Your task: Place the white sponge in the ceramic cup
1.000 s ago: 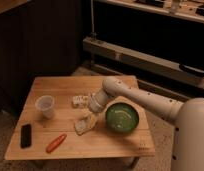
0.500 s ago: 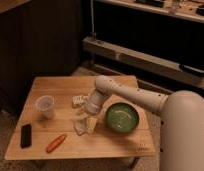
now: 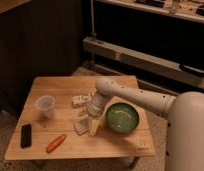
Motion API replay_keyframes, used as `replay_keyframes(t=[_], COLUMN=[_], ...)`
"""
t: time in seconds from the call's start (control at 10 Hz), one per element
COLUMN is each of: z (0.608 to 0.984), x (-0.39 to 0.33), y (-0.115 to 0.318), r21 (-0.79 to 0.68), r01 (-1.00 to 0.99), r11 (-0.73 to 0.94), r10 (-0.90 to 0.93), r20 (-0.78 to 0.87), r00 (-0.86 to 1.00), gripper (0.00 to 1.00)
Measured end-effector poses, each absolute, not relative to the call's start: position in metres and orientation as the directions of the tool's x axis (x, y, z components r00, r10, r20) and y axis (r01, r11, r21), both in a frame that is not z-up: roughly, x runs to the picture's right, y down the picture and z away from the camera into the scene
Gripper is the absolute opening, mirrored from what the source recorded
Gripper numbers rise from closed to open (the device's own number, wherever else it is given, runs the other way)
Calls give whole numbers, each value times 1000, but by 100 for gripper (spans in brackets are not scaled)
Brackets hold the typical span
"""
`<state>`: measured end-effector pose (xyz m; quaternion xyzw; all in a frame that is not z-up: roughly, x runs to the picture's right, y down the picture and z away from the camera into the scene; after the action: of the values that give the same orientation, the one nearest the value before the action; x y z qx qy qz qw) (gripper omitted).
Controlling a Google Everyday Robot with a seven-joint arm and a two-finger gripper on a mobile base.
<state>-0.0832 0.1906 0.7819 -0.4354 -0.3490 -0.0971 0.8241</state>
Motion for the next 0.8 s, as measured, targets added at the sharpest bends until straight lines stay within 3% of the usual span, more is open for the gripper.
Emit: replay_keyframes(t=[0.4, 0.8], z=[790, 804], x=[-85, -88], y=[189, 201], r21=[-586, -602], r01=[477, 527], r11=[655, 600], r10=[184, 203], r20=[736, 751], r00=[652, 628], gripper=[80, 80])
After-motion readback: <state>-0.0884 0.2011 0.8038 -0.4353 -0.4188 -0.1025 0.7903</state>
